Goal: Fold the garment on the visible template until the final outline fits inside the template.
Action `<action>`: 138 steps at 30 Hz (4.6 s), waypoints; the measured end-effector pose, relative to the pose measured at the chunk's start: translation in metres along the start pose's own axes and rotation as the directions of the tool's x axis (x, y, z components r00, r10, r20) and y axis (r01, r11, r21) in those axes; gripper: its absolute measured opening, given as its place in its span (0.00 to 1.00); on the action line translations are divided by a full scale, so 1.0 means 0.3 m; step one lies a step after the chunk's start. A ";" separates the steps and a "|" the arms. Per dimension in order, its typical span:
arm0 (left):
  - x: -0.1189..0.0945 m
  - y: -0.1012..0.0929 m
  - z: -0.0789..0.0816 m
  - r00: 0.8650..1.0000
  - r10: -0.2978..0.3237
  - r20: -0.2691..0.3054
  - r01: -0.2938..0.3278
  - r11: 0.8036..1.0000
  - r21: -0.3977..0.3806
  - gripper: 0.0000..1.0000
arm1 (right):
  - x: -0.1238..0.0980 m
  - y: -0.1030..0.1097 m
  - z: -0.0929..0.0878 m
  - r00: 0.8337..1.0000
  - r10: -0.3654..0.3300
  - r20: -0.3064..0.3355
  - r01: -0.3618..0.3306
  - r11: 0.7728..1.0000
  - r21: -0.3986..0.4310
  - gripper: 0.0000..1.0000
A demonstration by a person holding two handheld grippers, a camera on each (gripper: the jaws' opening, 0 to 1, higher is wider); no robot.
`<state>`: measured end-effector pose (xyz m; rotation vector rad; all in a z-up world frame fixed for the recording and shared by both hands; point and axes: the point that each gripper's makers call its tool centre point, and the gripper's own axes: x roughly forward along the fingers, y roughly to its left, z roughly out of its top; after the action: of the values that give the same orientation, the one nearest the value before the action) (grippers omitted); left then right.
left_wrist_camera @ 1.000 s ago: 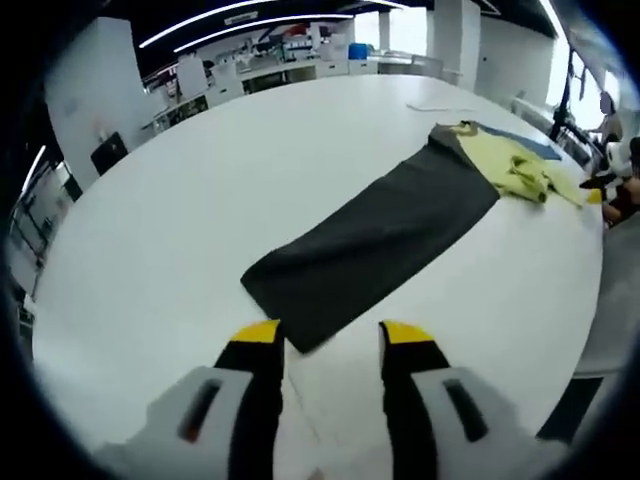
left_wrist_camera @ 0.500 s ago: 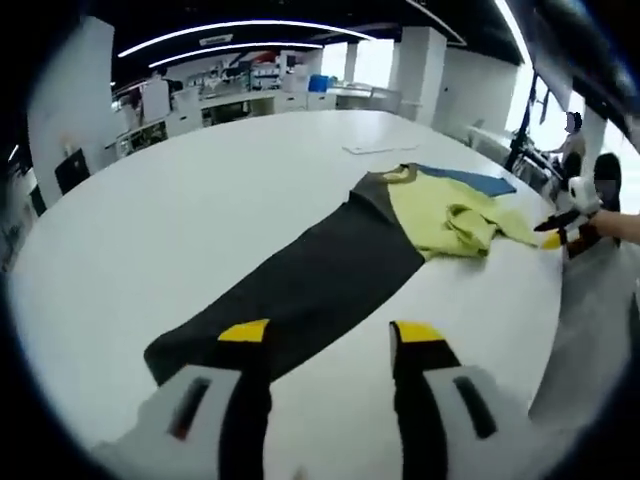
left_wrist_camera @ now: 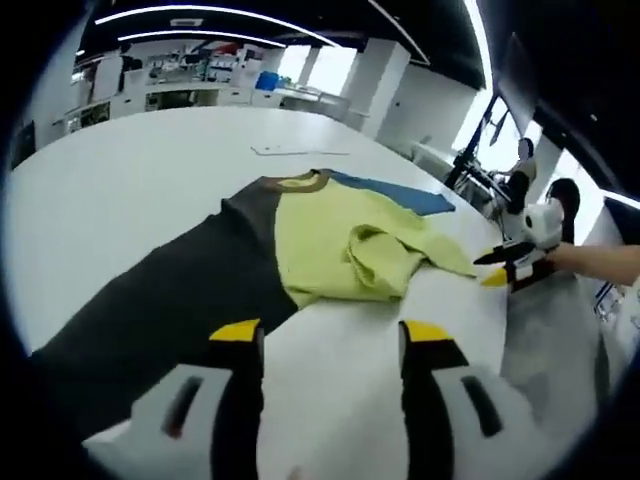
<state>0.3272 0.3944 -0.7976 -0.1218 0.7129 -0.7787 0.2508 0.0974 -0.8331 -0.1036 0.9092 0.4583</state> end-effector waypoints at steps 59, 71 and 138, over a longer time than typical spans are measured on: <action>-0.202 -0.221 0.108 0.994 -0.097 0.046 0.088 0.982 0.165 0.00 | -0.131 -0.128 -0.013 0.997 -0.078 0.014 0.077 0.996 0.052 0.00; -0.307 -0.324 -0.034 0.995 -0.091 -0.041 0.097 0.981 0.171 0.00 | -0.156 -0.118 -0.031 0.998 -0.066 0.003 0.066 0.997 0.035 0.00; -0.250 -0.309 -0.513 0.929 0.241 -0.282 -0.248 0.969 0.009 0.01 | -0.164 -0.050 -0.180 0.971 0.230 -0.070 -0.235 0.970 -0.063 0.15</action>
<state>0.1378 0.4022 -0.8416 0.0555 0.9888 -0.5507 0.1915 0.0524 -0.8297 -0.0764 0.9708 0.7092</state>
